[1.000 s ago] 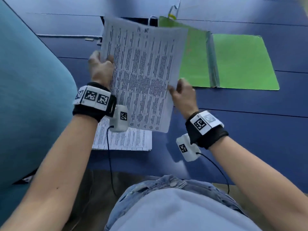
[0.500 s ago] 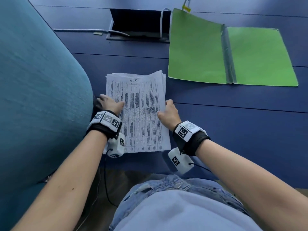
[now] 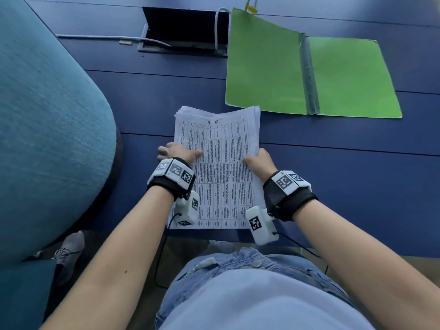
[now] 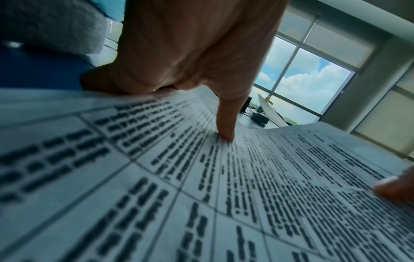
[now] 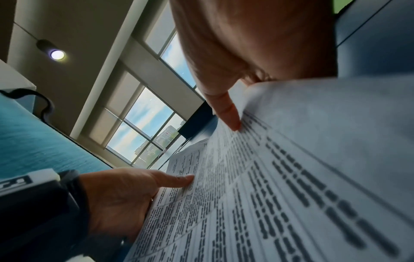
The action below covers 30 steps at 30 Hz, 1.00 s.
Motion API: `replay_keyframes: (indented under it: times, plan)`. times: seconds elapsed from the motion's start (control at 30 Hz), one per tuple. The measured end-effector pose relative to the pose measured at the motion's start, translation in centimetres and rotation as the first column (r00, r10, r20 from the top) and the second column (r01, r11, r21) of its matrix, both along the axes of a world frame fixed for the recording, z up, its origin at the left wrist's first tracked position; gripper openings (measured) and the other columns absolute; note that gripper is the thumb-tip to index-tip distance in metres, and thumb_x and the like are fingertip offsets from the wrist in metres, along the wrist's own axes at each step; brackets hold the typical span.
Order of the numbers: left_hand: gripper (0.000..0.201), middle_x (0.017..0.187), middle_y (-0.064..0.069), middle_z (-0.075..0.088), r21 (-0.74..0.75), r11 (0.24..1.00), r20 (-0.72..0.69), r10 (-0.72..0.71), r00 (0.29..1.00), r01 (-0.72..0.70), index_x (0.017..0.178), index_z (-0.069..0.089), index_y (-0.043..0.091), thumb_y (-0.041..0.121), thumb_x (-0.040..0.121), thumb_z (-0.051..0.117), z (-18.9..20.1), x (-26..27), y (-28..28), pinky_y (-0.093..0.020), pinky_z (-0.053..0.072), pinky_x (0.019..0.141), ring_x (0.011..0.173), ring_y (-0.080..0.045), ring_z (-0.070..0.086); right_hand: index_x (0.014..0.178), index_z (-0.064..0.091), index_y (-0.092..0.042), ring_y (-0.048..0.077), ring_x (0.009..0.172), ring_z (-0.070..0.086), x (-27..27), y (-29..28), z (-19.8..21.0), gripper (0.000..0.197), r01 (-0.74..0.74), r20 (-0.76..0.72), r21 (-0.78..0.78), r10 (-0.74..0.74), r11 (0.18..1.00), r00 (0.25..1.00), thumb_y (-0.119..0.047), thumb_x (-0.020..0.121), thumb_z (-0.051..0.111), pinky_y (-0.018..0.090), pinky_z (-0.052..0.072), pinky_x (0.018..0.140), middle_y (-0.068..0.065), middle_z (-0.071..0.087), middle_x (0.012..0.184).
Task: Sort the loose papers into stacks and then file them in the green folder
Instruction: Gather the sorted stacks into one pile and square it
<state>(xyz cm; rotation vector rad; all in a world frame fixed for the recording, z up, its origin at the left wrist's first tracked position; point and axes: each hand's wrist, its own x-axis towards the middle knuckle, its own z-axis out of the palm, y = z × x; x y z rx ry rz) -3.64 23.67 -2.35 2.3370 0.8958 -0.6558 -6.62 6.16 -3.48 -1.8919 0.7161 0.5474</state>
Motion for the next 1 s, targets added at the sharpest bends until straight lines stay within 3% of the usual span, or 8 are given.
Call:
replay_keyframes:
  times: [0.1, 0.27, 0.37, 0.47, 0.67, 0.83, 0.93, 1.0]
  plan:
    - [0.089, 0.144, -0.020, 0.027, -0.060, 0.998, 0.028, 0.009, 1.000, -0.007, 0.140, 0.022, -0.003, 0.038, 0.077, 0.071, -0.2, -0.7, -2.6, -0.044, 0.029, 0.110, 0.135, -0.035, 0.029, 0.121, 0.032, -0.004, 0.031, 0.108, 0.054, -1.2, -2.6, 0.6, 0.042, 0.027, 0.021, 0.023, -0.028, 0.999, 0.999, -0.005, 0.082, 0.048, 0.050, 0.046, 0.096, 0.003, 0.047, 0.094]
    - [0.065, 0.138, -0.018, 0.044, -0.280, 0.959, 0.097, 0.065, 0.993, -0.035, 0.131, 0.035, 0.001, 0.023, 0.081, 0.070, -0.2, -2.1, -7.5, -0.039, 0.041, 0.104, 0.125, -0.032, 0.047, 0.111, 0.046, -0.010, 0.030, 0.106, 0.058, -3.6, -8.6, 1.5, 0.034, 0.031, 0.151, -0.021, -0.027, 0.999, 0.988, 0.001, 0.079, 0.052, 0.048, 0.048, 0.096, 0.011, 0.059, 0.112]
    - [0.090, 0.141, -0.018, 0.039, -0.409, 0.912, 0.170, 0.117, 0.979, -0.038, 0.137, 0.028, 0.000, 0.048, 0.074, 0.070, 0.3, -2.6, -10.6, -0.040, 0.035, 0.109, 0.132, -0.031, 0.039, 0.109, 0.047, -0.014, 0.027, 0.092, 0.062, -4.4, -11.6, 4.1, 0.031, -0.010, 0.359, -0.041, 0.024, 0.999, 0.933, 0.003, 0.083, 0.049, 0.042, 0.054, 0.085, 0.004, 0.061, 0.098]
    - [0.125, 0.105, -0.001, 0.052, -0.586, 0.810, 0.313, 0.261, 0.913, -0.031, 0.127, 0.033, 0.003, 0.083, 0.035, 0.063, 2.1, -2.2, -12.7, -0.037, 0.043, 0.096, 0.103, -0.018, 0.053, 0.095, 0.047, -0.026, 0.016, 0.076, 0.058, -3.9, -14.4, 7.8, 0.034, -0.096, 0.531, 0.036, 0.062, 0.995, 0.845, 0.006, 0.084, 0.050, 0.033, 0.053, 0.065, -0.006, 0.058, 0.086]
    - [0.069, 0.119, -0.018, 0.061, -0.797, 0.505, 0.574, 0.461, 0.677, 0.331, 0.123, 0.046, -0.003, 0.029, 0.070, 0.077, 9.4, 0.5, -16.3, -0.055, 0.045, 0.098, 0.113, -0.034, 0.059, 0.088, 0.048, -0.023, 0.005, 0.074, 0.057, -2.3, -18.7, 14.6, 0.026, -0.012, 0.818, 0.128, -0.099, 0.992, 0.566, -0.004, 0.074, 0.058, 0.028, 0.050, 0.068, -0.001, 0.058, 0.084]
    - [0.013, 0.081, 0.004, 0.072, -0.614, 0.556, 0.784, 0.512, 0.352, 0.560, 0.091, 0.063, 0.003, 0.001, 0.079, 0.066, 16.4, 1.4, -20.1, -0.036, 0.056, 0.082, 0.087, -0.017, 0.067, 0.115, 0.046, -0.003, 0.007, 0.091, 0.060, -1.2, -21.7, 17.5, 0.039, 0.065, 0.903, 0.301, -0.306, 0.951, 0.303, 0.000, 0.079, 0.061, 0.028, 0.054, 0.082, 0.002, 0.061, 0.099]
    - [0.013, 0.079, 0.007, 0.071, -0.600, 0.565, 0.795, 0.503, 0.340, 0.567, 0.088, 0.063, 0.007, 0.002, 0.077, 0.068, 16.8, 1.1, -21.4, -0.030, 0.055, 0.079, 0.082, -0.011, 0.067, 0.135, 0.017, 0.008, -0.006, 0.103, 0.058, -1.4, -23.1, 17.3, 0.066, 0.039, 0.887, 0.367, -0.363, 0.929, 0.285, 0.005, 0.084, 0.057, 0.019, 0.051, 0.085, -0.001, 0.050, 0.113]
    - [0.018, 0.078, 0.009, 0.071, -0.626, 0.570, 0.778, 0.504, 0.375, 0.533, 0.090, 0.061, 0.009, 0.002, 0.076, 0.070, 16.0, 0.6, -22.0, -0.025, 0.054, 0.077, 0.079, -0.006, 0.067, 0.125, 0.026, -0.013, -0.009, 0.107, 0.051, -1.7, -23.9, 16.3, 0.057, 0.029, 0.881, 0.356, -0.346, 0.934, 0.322, 0.002, 0.083, 0.060, 0.011, 0.045, 0.083, -0.005, 0.042, 0.112]
